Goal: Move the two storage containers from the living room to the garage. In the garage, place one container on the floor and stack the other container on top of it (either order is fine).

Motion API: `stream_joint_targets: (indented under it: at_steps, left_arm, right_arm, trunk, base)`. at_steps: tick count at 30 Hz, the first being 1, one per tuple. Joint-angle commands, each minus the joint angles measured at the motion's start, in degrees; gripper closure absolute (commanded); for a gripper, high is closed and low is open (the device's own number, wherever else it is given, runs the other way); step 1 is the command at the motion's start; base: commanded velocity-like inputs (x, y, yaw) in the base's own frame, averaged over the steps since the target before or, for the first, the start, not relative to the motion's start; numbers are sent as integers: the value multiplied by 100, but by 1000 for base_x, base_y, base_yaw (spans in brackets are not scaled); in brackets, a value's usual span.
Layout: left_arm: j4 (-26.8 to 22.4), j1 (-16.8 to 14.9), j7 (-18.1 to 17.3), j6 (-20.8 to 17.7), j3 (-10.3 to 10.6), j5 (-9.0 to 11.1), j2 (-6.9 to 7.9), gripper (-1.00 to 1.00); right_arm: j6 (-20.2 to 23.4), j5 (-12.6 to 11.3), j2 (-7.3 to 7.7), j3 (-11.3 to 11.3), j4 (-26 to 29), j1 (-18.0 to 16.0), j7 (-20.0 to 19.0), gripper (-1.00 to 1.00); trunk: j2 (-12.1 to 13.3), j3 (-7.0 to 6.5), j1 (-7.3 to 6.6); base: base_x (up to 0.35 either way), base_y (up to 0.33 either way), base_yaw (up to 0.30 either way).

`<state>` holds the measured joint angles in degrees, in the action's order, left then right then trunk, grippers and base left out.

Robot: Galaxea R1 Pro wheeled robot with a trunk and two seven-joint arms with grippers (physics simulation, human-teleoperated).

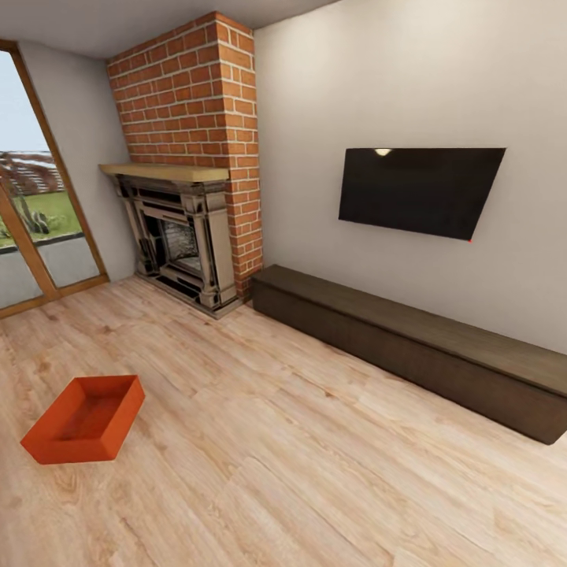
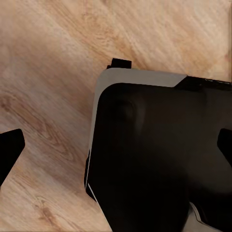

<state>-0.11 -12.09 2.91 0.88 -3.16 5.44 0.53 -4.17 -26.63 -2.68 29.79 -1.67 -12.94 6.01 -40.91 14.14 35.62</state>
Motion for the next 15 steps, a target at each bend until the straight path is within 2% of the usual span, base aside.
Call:
stream_joint_targets:
  at_steps: [1,15]
  left_arm:
    - [3,-4,0,9,-27,45,0,-100]
    - [2,-4,2,9,-27,45,8,-100]
  right_arm:
    - [-31,-53,-5,48,-18,-7,5,-100]
    - [-31,-58,-5,45,-18,-7,5,-100]
  trunk:
    - [-6,7,4]
    - [-6,7,4]
  base:
    - [325,0,0]
    - [325,0,0]
